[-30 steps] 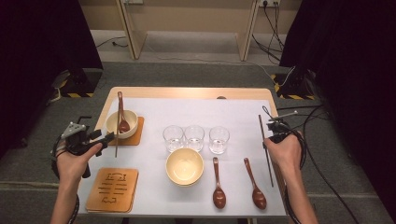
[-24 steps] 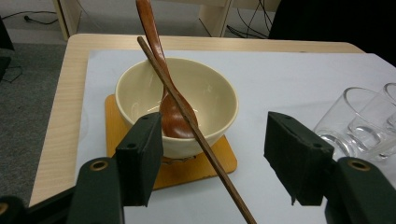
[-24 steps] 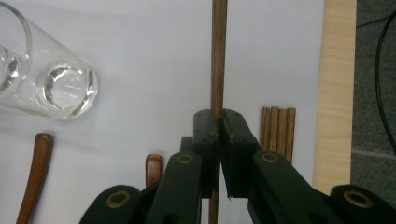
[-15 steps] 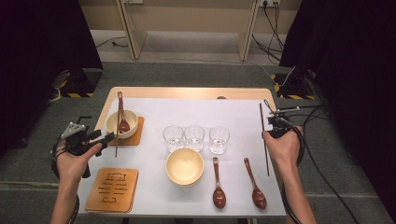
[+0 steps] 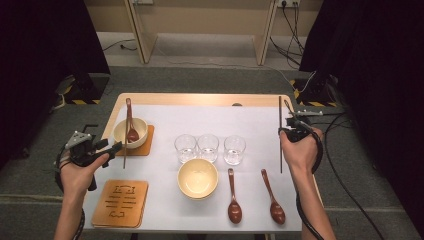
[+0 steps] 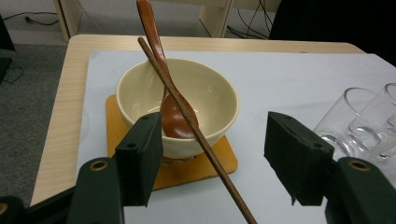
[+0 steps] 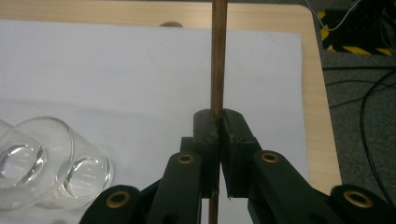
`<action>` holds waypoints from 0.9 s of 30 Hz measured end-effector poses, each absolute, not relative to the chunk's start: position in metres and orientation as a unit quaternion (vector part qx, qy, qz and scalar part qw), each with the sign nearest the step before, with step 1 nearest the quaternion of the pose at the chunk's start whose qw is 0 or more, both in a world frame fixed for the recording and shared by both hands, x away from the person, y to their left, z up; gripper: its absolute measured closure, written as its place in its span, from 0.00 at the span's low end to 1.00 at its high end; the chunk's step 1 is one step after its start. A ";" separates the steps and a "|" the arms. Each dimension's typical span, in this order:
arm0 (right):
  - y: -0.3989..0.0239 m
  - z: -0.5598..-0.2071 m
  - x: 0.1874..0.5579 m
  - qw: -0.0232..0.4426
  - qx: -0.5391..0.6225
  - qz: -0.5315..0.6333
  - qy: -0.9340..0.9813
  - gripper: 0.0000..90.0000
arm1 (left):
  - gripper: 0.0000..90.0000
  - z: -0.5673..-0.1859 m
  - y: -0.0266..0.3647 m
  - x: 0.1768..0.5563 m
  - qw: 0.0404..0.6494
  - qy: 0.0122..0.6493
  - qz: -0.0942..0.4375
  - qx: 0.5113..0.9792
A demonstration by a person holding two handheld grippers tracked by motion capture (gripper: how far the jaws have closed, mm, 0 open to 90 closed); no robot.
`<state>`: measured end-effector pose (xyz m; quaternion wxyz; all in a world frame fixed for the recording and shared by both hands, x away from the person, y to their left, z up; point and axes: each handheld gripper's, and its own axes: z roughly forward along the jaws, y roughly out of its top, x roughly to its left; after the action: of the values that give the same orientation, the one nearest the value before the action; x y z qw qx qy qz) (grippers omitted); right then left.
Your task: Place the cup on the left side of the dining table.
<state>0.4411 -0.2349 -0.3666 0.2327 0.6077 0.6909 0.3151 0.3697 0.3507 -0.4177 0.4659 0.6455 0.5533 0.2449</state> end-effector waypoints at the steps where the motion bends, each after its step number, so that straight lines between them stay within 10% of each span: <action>1: -0.234 -0.366 0.442 0.236 0.605 0.319 0.691 0.95 | 0.41 -0.418 0.351 0.370 0.466 0.553 0.245 0.646; 27: -0.212 -0.371 0.454 0.320 0.551 0.420 0.647 0.95 | 0.41 -0.417 0.352 0.369 0.463 0.554 0.252 0.645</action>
<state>0.4536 -0.2118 -0.3705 0.3204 0.5508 0.6465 0.4196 0.3689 0.3521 -0.4171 0.4627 0.6448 0.5539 0.2517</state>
